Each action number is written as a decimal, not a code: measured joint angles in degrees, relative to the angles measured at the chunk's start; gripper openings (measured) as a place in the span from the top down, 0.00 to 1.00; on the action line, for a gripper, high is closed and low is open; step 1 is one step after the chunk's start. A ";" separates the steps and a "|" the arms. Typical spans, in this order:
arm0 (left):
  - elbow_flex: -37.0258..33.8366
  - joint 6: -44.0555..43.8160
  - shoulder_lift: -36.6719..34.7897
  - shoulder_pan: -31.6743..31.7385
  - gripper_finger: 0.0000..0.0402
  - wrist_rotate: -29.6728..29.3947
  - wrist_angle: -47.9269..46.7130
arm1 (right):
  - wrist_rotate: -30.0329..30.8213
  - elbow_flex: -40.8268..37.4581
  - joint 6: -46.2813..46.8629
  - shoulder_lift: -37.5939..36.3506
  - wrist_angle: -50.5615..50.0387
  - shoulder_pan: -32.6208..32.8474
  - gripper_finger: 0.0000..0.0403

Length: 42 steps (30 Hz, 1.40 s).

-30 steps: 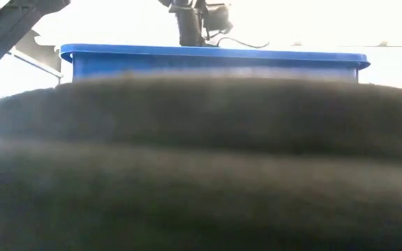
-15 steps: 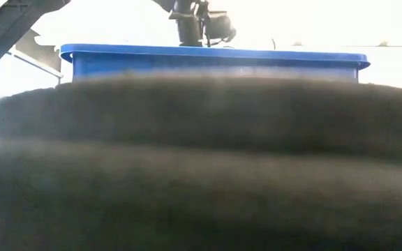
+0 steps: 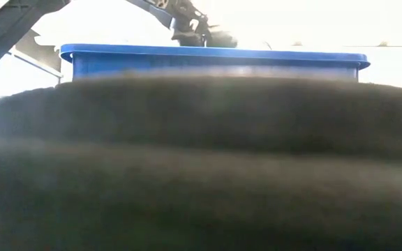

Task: Pick and place slides into bin
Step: Adjust the green slide in the blue bin

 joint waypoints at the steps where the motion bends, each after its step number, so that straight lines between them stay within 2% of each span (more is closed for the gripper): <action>1: -0.44 -0.59 0.00 0.21 0.61 -0.04 -0.03 | -0.09 -0.01 0.01 0.00 0.00 0.00 0.69; 7: -3.57 0.06 0.00 1.41 0.63 -4.85 0.30 | -0.46 0.01 -0.01 0.00 0.00 0.00 0.69; 13: -4.47 -2.25 -0.01 4.53 0.68 -2.68 1.26 | -0.23 0.00 -0.03 0.00 0.01 0.00 0.69; 15: -4.47 -3.12 -0.02 5.27 0.73 -1.74 1.42 | -0.18 -0.01 -0.03 0.00 0.00 0.00 0.69; 20: -4.45 -3.35 -0.02 5.54 0.97 0.94 1.31 | -0.13 0.01 -0.03 0.00 0.02 0.00 0.69; 23: -4.45 -3.37 -0.02 4.70 0.97 -0.03 -0.47 | -0.11 -0.01 -0.03 0.00 0.00 0.00 0.69; 31: -3.53 -6.34 -0.15 0.16 0.99 -5.34 -18.04 | -0.13 0.01 -0.36 0.00 0.02 0.00 0.69; 34: -3.53 -7.88 -0.15 -0.79 0.98 -6.63 -17.93 | -0.09 0.00 -0.49 0.00 0.00 0.00 0.69; 42: -3.53 -8.20 -0.22 -0.52 0.84 1.58 -13.86 | -0.20 0.01 -0.47 0.00 0.00 0.00 0.69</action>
